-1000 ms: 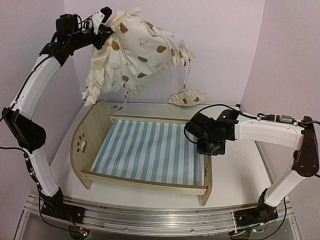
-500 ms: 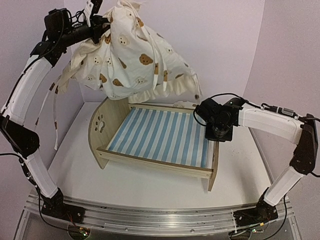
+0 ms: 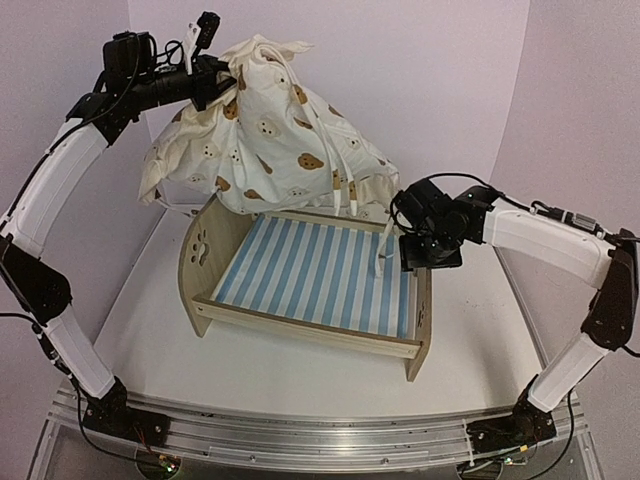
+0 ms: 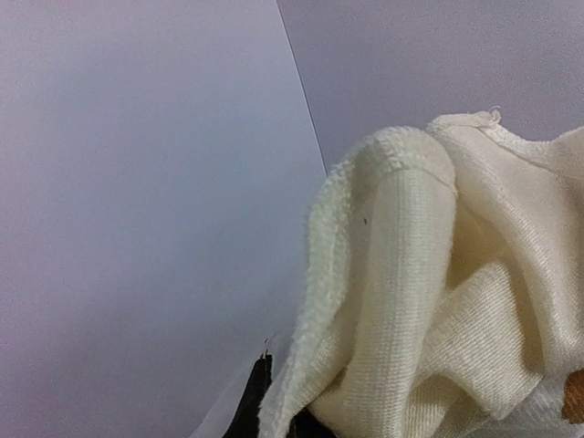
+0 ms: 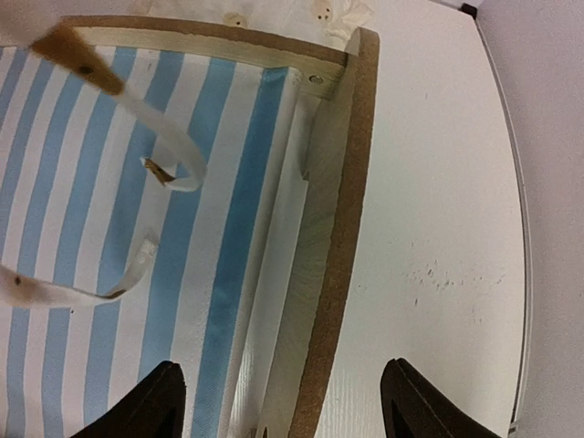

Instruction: Set up the pet bed

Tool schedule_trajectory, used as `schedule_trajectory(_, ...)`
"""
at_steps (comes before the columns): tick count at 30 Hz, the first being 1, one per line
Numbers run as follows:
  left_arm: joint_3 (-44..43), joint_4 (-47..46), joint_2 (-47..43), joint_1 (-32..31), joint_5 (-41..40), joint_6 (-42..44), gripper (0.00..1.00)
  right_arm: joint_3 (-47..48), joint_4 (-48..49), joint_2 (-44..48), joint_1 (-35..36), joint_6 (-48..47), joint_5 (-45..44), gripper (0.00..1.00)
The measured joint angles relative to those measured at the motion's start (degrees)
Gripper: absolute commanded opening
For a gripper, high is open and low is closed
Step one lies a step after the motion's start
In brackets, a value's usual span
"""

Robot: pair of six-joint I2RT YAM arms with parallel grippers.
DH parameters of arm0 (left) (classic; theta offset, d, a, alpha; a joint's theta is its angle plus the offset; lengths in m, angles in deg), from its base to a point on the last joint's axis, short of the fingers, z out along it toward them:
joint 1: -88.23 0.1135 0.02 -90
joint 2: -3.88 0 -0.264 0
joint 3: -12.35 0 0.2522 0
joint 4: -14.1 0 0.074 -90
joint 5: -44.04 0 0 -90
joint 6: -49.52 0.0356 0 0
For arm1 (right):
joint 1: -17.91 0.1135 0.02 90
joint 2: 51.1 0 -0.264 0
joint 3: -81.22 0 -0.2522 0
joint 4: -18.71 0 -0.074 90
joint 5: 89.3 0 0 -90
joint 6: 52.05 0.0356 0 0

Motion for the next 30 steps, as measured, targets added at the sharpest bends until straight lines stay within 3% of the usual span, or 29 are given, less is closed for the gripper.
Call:
schedule_trajectory(5,3.56,-0.02,-3.2,-0.32,-1.22,0.61,0.0,6.92,-0.86,0.36,-0.02,-8.56,4.55,0.87)
schedule_trajectory(11,8.38,-0.09,-8.01,-0.47,-3.54,2.19,0.0,29.38,0.48,-2.51,0.0,-20.7,16.42,0.95)
schedule_trajectory(14,9.74,-0.05,-9.3,-0.63,-4.41,2.62,0.0,34.59,3.4,-3.15,0.16,-23.65,23.6,0.98)
schedule_trajectory(18,10.49,-0.09,-9.4,-0.75,-4.25,2.96,0.0,33.25,8.0,-3.05,1.73,-26.45,31.81,0.98)
schedule_trajectory(22,10.39,0.69,-8.05,-0.94,-2.61,2.45,0.0,25.93,12.46,-1.53,3.93,-27.58,36.5,0.98)
schedule_trajectory(30,8.52,4.11,-2.04,-5.89,-1.82,4.22,0.0,19.68,13.72,1.03,9.04,-30.0,35.06,0.98)
